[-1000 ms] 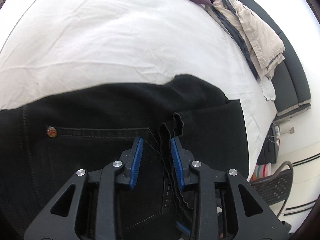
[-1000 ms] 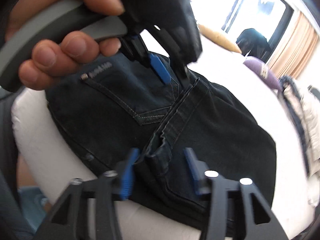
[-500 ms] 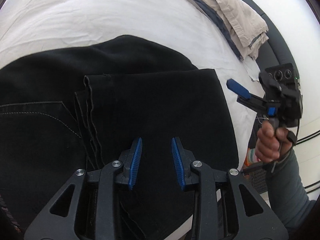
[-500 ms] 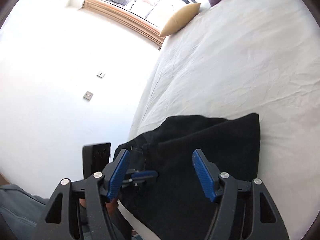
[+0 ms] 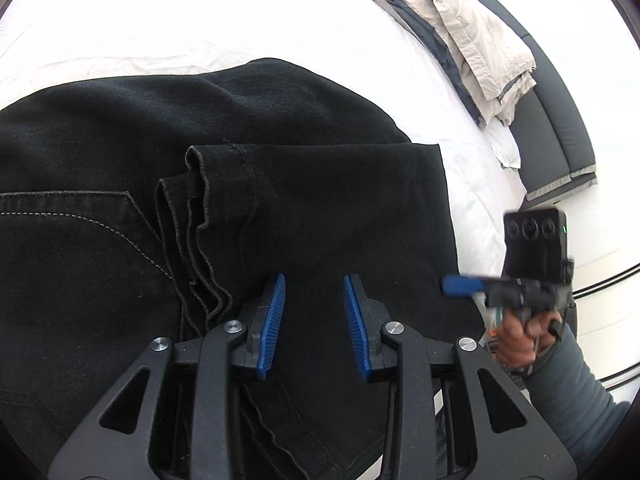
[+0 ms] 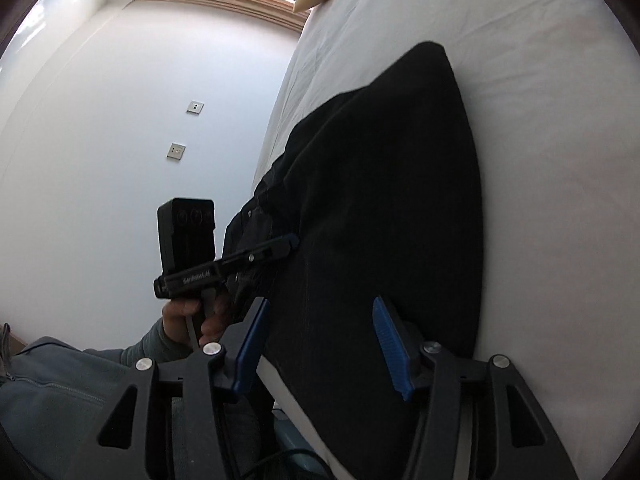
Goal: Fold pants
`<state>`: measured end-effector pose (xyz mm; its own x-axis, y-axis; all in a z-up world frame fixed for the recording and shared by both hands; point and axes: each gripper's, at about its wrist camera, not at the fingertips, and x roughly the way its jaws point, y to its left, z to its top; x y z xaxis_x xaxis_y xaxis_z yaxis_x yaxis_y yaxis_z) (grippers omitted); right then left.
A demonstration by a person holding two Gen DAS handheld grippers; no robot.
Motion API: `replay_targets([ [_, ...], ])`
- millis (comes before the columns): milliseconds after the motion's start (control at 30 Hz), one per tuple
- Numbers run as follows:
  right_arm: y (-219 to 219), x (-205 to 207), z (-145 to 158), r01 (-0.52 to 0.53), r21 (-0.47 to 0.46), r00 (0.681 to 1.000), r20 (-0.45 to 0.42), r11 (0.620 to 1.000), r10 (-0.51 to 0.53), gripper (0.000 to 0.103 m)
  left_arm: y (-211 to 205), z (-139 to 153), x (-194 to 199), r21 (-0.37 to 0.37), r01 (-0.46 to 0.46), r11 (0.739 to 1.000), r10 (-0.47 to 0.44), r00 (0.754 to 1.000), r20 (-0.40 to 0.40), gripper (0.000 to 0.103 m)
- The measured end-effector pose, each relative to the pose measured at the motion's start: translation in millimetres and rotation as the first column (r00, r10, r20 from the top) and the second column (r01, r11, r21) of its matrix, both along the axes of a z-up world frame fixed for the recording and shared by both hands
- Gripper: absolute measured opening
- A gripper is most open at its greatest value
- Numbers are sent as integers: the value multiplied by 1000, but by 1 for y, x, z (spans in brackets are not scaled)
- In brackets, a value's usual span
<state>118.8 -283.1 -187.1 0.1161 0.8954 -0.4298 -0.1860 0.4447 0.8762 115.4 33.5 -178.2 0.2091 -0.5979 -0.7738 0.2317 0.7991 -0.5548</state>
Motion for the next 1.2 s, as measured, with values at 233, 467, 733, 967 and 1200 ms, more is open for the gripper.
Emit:
replay_targets([
  [233,10,-37,5,23,-58,1000,-8,998,-24,57,-1,2,2,15,-7,1000,7,1000,14,29],
  [467,48,-72,36,-67,-126,997,32,990,71,62,-4,1,1,-5,-14,1000,14,1000,15,29],
  [733,65,-35,76,103,-45,983,158,994,-95,70,2,1,-3,-22,-15,1000,15,999,31,29],
  [967,68,25,10,267,-157,961,-29,951,-275,72,6,3,-2,-46,-16,999,17,999,31,29],
  [1200,88,13,40,310,-219,951,54,925,-306,72,52,45,-32,-36,-118,992,122,980,155,33],
])
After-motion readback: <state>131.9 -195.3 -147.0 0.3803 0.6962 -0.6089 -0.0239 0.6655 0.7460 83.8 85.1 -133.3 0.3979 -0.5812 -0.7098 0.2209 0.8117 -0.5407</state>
